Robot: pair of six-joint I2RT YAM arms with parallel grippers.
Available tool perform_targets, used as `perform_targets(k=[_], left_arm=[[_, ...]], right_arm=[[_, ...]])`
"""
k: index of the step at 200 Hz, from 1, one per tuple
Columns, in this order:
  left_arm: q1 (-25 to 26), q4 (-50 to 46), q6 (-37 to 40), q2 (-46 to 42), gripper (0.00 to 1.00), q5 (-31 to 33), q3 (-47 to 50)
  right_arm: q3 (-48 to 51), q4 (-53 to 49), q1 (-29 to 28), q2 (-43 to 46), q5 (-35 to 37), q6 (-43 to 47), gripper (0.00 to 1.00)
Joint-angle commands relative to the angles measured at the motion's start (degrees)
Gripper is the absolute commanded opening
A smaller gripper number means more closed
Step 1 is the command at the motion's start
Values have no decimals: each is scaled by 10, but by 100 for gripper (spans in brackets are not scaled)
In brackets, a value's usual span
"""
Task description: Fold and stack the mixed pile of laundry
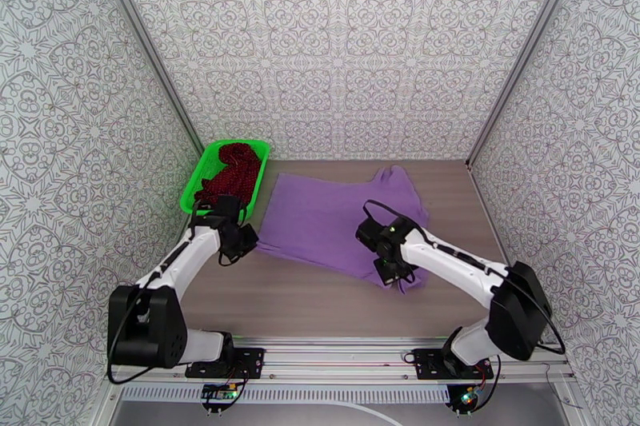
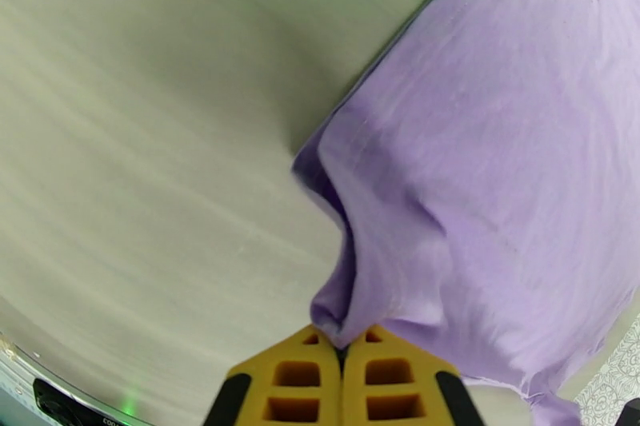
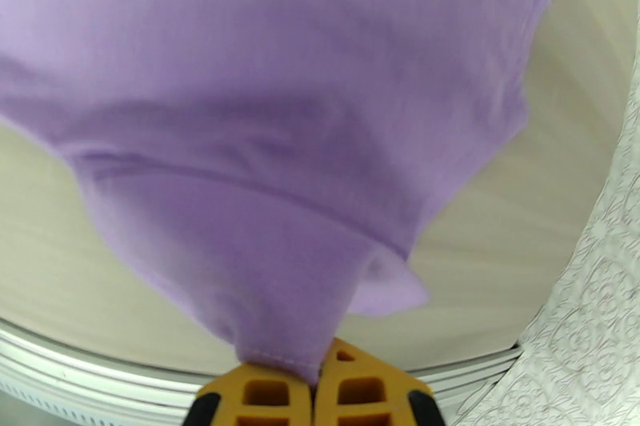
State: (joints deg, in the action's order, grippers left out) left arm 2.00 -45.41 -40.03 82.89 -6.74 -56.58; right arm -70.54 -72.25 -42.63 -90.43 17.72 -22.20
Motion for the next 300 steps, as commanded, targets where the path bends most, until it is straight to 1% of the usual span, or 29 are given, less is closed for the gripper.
perform_targets(k=[1,44,87,157,192,239,257,271,284,296,300], left_arm=[[-10,11,21,29,0,-24,-29],[-17,17,27,75,0,-30,-61],[-18,18,34,124,0,-31,-93],[-11,20,40,190,0,-24,-128],[-9,21,42,222,0,-10,-149],[-6,12,47,263,0,7,-186],[-4,9,48,274,0,5,-194],[-1,12,47,276,16,1,-195],[4,12,47,274,35,-1,-198],[8,9,48,271,49,0,-202],[9,7,48,270,53,0,-203]], right_arm=[[-44,0,18,-40,43,62,0],[-79,16,50,-103,82,122,0],[-119,48,80,-136,115,157,0],[-175,71,98,-185,132,194,0],[-185,66,107,-208,143,186,0],[-198,59,120,-229,151,140,0],[-201,61,120,-235,147,129,0],[-201,62,121,-238,139,122,0],[-201,62,120,-240,133,114,0],[-200,61,120,-240,132,105,0],[-200,60,120,-240,132,103,3]])
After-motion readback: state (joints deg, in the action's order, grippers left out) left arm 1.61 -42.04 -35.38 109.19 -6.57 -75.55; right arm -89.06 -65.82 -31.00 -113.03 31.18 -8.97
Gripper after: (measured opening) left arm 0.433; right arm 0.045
